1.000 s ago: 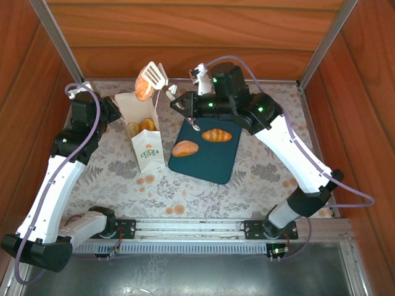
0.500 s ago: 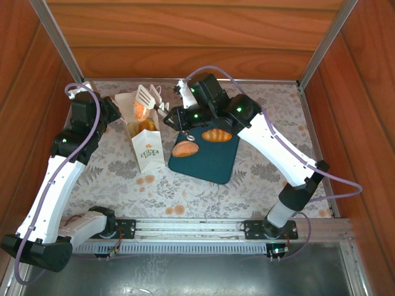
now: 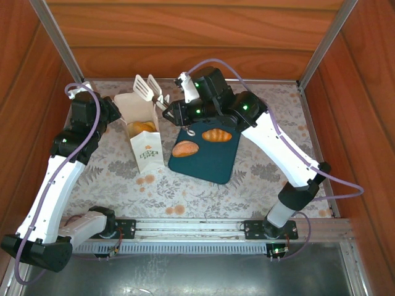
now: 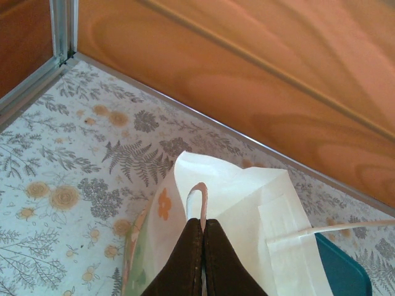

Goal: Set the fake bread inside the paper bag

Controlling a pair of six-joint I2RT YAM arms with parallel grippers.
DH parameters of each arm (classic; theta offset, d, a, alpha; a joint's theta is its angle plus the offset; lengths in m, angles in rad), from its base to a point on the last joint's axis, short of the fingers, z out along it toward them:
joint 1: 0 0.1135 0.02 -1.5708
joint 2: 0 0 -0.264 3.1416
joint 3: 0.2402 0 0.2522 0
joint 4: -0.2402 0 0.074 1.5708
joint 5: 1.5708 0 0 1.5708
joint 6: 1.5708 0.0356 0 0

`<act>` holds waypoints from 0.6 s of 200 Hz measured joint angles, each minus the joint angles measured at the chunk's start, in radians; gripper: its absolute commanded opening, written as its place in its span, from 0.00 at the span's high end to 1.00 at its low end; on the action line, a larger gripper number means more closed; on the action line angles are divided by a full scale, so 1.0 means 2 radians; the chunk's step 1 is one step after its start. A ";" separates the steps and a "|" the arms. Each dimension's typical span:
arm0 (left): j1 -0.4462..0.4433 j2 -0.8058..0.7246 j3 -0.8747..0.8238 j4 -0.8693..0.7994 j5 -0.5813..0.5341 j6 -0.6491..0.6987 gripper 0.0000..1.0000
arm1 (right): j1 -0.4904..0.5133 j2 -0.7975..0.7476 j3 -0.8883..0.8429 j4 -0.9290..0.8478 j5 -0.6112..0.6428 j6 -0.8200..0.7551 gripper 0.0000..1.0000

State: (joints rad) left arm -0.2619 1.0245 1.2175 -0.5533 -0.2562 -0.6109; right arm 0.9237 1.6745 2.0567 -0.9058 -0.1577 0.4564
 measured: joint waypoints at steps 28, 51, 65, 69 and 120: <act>0.000 0.000 0.000 0.000 0.000 0.000 1.00 | 0.000 -0.003 0.000 -0.001 0.009 0.001 0.65; 0.000 0.000 0.000 0.000 0.000 0.000 1.00 | -0.001 -0.017 -0.001 -0.003 0.025 0.001 0.66; 0.000 0.000 0.000 0.000 0.000 0.000 1.00 | -0.006 -0.036 -0.007 -0.004 0.035 0.001 0.66; 0.000 0.000 0.000 0.000 0.000 0.000 1.00 | -0.008 -0.045 -0.011 -0.004 0.038 0.002 0.66; 0.000 0.000 0.000 0.000 0.000 0.000 1.00 | -0.051 -0.173 -0.130 0.000 0.058 0.027 0.66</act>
State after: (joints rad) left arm -0.2619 1.0245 1.2175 -0.5533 -0.2562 -0.6109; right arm 0.8219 1.3285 1.7969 -0.9054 -0.0425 0.5102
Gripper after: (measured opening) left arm 0.051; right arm 0.343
